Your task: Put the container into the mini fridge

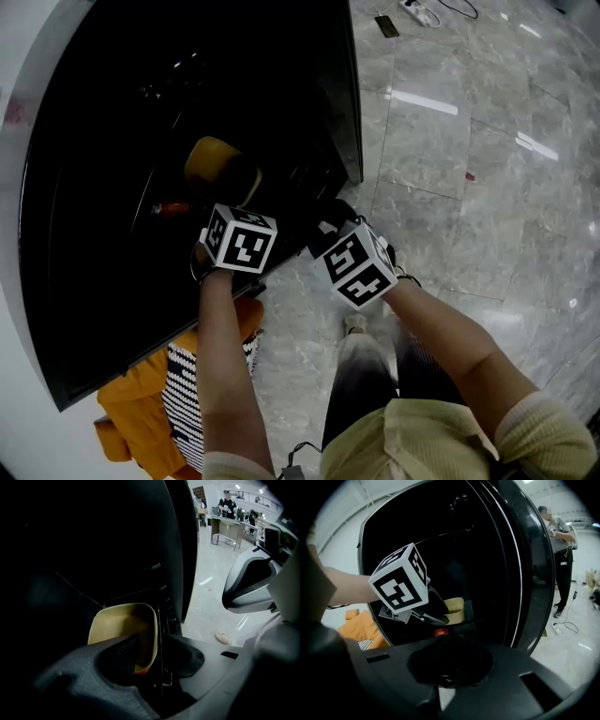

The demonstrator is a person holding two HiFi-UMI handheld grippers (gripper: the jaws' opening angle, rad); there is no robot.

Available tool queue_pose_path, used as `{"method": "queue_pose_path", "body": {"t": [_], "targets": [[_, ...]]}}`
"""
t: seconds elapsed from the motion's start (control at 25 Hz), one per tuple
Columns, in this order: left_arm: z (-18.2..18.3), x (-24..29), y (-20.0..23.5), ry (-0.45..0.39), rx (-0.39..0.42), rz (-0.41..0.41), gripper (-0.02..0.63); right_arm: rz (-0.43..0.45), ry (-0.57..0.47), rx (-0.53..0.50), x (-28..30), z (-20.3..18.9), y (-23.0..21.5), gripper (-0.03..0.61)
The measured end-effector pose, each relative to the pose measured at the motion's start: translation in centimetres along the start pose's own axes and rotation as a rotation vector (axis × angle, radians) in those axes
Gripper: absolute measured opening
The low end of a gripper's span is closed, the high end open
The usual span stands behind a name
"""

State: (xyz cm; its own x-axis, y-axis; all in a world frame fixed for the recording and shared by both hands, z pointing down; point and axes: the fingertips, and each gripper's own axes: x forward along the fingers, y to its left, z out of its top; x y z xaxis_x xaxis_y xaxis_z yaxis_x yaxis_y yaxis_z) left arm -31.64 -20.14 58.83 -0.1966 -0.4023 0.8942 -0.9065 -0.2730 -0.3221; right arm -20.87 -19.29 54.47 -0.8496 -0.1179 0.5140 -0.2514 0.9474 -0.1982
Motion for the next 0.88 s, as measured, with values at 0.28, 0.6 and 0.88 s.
{"method": "queue_pose_path", "body": {"t": [0.28, 0.6, 0.88], "targets": [[-0.2, -1.7, -1.2, -0.009, -0.001, -0.010, 0.146, -0.017, -0.003, 0.014, -1.7, -0.1, 0.2, 0.031], [1.2, -4.8, -1.3, -0.124, -0.052, 0.048, 0.146, -0.040, -0.022, 0.025, -3.1, 0.9, 0.5, 0.031], [1.7, -8.0, -3.4, -0.198, -0.128, 0.024, 0.080, -0.050, -0.039, 0.045, -4.8, 1.9, 1.2, 0.031]]}}
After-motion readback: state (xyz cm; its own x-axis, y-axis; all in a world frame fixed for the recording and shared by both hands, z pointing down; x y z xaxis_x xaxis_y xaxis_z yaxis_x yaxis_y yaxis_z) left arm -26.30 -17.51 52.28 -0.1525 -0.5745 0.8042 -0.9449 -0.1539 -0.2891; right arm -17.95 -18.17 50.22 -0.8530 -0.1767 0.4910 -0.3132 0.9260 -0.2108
